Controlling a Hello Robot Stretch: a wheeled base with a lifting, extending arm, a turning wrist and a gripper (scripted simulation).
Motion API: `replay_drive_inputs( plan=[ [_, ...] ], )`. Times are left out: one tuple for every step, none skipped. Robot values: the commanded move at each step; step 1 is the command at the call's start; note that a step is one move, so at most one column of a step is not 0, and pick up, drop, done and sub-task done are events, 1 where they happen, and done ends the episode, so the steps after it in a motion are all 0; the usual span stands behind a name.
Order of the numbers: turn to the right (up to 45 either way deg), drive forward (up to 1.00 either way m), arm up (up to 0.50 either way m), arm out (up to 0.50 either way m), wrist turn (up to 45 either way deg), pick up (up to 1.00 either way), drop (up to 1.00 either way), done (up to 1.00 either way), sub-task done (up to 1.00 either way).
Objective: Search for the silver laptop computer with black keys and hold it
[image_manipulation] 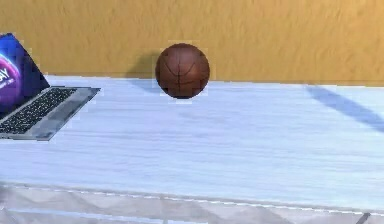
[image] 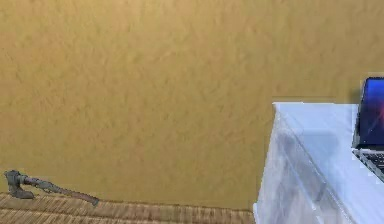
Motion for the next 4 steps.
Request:
replay_drive_inputs(
  plan=[
    [0.0, 0.40, 0.00, 0.00, 0.0, 0.00, 0.00, 0.00, 0.00],
    [-9.0, 0.00, 0.00, 0.00, 0.0, 0.00, 0.00, 0.00, 0.00],
    [0.0, 0.00, 0.50, 0.00, 0.0, 0.00, 0.00, 0.00, 0.00],
    [0.0, 0.00, 0.38, 0.00, 0.0, 0.00, 0.00, 0.00, 0.00]
  ],
)
